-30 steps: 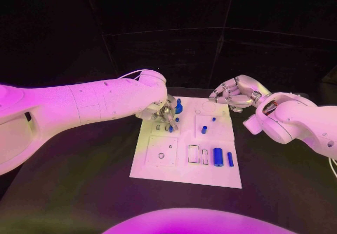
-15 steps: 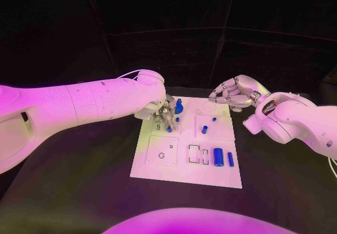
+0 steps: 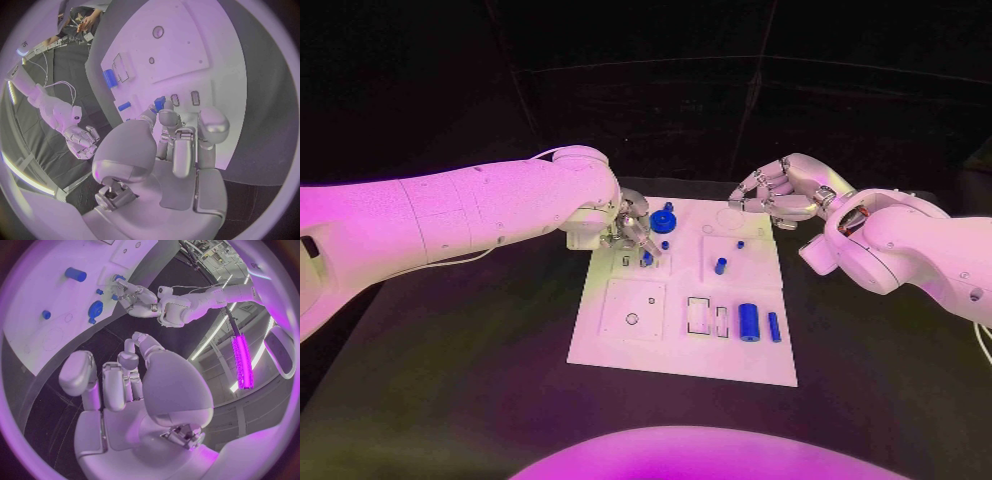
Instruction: Assemble the parts on the task board
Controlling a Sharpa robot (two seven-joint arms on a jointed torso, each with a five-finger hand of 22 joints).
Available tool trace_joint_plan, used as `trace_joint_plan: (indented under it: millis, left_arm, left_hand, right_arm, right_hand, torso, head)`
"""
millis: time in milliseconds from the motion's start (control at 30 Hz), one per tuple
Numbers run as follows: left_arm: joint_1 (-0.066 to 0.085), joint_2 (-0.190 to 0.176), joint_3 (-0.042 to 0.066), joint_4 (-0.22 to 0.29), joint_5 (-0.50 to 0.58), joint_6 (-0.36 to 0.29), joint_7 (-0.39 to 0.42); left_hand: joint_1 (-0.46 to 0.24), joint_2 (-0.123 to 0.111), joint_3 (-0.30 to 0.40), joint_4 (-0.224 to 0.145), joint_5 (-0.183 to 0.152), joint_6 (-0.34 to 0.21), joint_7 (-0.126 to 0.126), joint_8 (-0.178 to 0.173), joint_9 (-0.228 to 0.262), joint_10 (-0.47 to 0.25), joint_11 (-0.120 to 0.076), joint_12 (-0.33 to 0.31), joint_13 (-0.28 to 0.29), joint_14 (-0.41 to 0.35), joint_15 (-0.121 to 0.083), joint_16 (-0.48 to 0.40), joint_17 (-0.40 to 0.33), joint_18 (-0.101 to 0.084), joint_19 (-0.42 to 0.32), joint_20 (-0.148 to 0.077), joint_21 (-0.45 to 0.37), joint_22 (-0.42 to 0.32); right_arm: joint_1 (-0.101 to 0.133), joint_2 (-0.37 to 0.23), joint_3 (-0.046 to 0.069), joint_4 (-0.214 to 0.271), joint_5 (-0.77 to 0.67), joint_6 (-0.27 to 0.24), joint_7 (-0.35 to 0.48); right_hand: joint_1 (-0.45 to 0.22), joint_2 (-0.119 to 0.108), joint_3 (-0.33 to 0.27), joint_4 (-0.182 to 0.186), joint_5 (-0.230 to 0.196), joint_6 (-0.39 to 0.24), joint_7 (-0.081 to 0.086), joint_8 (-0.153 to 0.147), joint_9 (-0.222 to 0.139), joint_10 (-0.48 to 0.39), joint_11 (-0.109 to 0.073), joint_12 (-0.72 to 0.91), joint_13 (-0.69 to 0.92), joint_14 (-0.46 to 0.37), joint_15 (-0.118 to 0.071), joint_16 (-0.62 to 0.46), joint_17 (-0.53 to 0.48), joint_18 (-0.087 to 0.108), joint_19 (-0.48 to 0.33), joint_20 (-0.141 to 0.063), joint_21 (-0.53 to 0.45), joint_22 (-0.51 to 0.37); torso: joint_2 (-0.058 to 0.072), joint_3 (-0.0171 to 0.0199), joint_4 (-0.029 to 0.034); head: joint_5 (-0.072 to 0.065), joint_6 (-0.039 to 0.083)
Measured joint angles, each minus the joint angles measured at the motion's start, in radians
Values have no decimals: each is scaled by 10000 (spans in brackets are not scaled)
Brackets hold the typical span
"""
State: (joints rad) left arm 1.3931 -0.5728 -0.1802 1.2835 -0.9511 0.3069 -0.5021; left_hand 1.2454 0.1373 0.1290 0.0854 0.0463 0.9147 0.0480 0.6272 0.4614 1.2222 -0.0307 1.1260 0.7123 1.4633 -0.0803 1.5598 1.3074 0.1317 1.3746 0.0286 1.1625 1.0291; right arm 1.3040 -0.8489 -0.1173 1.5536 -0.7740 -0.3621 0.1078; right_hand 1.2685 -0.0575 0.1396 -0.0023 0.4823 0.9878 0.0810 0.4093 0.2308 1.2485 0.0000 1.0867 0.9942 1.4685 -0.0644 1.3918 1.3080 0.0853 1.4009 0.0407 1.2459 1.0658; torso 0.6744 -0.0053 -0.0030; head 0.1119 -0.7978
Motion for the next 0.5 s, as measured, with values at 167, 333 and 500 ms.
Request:
trace_joint_plan:
  millis: [167,333,500]
  left_arm:
    - [-33,-365,-3,230,592,-669,13]
    - [-155,-631,-7,366,938,-1294,25]
    - [-374,-793,-9,560,1012,-1868,38]
  left_hand:
    - [-541,-451,1255,-216,0,-39,-37,54,257,110,2,0,112,22,-22,39,0,-108,39,-39,112,154]
    - [-735,-645,1730,-219,-1,-39,-35,60,370,157,13,22,133,22,-21,41,0,-107,70,-70,158,229]
    - [-841,-751,2056,-275,-2,-40,-34,121,472,201,-14,47,132,22,-21,40,0,-104,70,-70,196,266]
  right_arm:
    - [0,20,0,-41,-1,16,2]
    - [0,37,0,-69,-3,36,3]
    - [0,43,0,-90,-5,54,5]
  right_hand:
    - [0,0,0,0,0,0,0,0,-1,0,0,0,-14,0,0,0,0,-1,0,0,0,0]
    - [0,0,0,0,0,0,0,0,-1,0,0,0,-14,0,0,0,-1,0,0,0,0,0]
    - [0,0,0,0,0,0,0,51,-2,0,0,0,-13,0,0,0,-2,0,0,0,0,-1]
  torso:
    - [1,10,0]
    - [-6,12,0]
    - [-9,6,2]
  head:
    - [18,6]
    - [-8,-6]
    - [-9,3]
